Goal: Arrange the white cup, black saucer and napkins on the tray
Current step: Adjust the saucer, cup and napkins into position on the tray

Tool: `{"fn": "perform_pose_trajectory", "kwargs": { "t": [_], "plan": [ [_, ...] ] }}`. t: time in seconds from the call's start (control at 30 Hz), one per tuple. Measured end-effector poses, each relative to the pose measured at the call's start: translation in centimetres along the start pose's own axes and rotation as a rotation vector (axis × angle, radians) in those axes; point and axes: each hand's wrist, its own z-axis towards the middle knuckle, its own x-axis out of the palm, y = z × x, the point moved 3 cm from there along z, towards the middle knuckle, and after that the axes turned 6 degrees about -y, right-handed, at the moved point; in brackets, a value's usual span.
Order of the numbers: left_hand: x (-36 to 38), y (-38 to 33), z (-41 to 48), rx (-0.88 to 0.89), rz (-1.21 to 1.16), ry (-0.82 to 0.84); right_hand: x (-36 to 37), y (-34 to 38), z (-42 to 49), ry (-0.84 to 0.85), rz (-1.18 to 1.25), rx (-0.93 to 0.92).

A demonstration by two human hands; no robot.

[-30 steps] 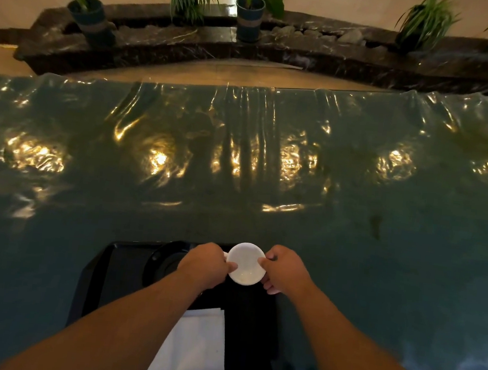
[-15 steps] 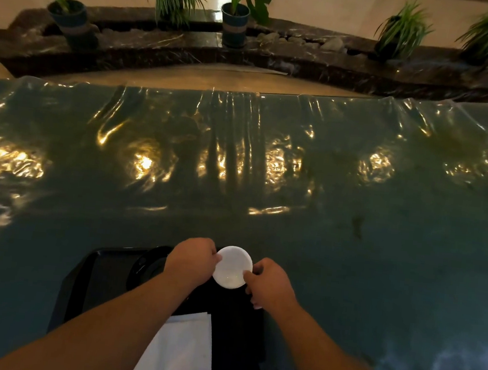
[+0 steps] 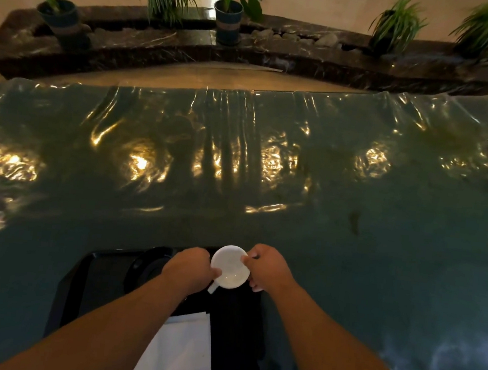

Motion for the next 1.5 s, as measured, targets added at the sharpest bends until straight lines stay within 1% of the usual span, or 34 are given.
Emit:
{"fn": "perform_pose_trajectory", "kwargs": {
  "t": [0.1,0.17,0.23,0.33,0.47,0.53,0.63,0.8,0.93,1.07,1.17,1.27,1.33,1.37,1.4,1.5],
  "plan": [
    [0.1,0.2,-0.5,0.047,0.004,0.023,0.5,0.5,0.1,-0.052,-0.162,-0.107],
    [0.1,0.5,-0.9,0.064,0.03,0.026,0.8,0.7,-0.2,-0.069,-0.229,-0.135],
    [-0.5,0.6,-1.0,0.066,0.025,-0.006,0.6,0.5,-0.7,-0.069,-0.231,-0.122],
    [-1.4,0.7,-0.6,0.034,-0.068,-0.072,0.2,-0.4,-1.3,-0.082,-0.206,-0.088],
    [-1.5,0.2,-0.1,0.006,-0.074,-0.044,0.7,-1.4,-1.3,-0.034,-0.073,-0.04],
    [-1.2,0.1,0.0,-0.012,-0.076,-0.037,0.8,-1.3,-1.1,-0.044,-0.052,-0.032],
    [-0.9,0.0,-0.2,-0.038,-0.072,-0.038,0.6,-0.8,-0.6,-0.061,-0.079,-0.058],
    [-0.6,0.1,-0.4,-0.049,-0.087,-0.015,0.2,0.0,0.2,-0.021,-0.115,-0.064],
    [0.2,0.4,-0.6,-0.062,-0.137,-0.024,0.1,0.7,0.6,-0.018,-0.179,-0.114],
    [0.1,0.6,-0.9,-0.028,-0.131,-0.049,0.1,1.6,0.9,0.004,-0.255,-0.122],
    [-0.4,1.1,-2.0,0.007,-0.1,-0.148,0.4,2.3,0.2,-0.054,-0.454,-0.162],
    [-0.5,3.2,-4.0,0.02,-0.141,-0.356,0.8,2.9,-1.9,-0.162,-0.537,-0.282],
    [-0.1,5.2,-5.6,0.024,-0.08,-0.483,1.6,3.0,-3.4,-0.147,-0.578,-0.393],
    [0.3,6.2,-6.3,0.01,-0.014,-0.504,2.2,2.9,-4.0,-0.122,-0.597,-0.425],
    [0.7,7.1,-6.8,-0.01,0.042,-0.484,2.7,2.8,-4.3,-0.1,-0.621,-0.442],
    [2.1,8.9,-7.6,-0.05,0.078,-0.289,3.6,3.0,-4.4,-0.097,-0.652,-0.429]
  ]
}}
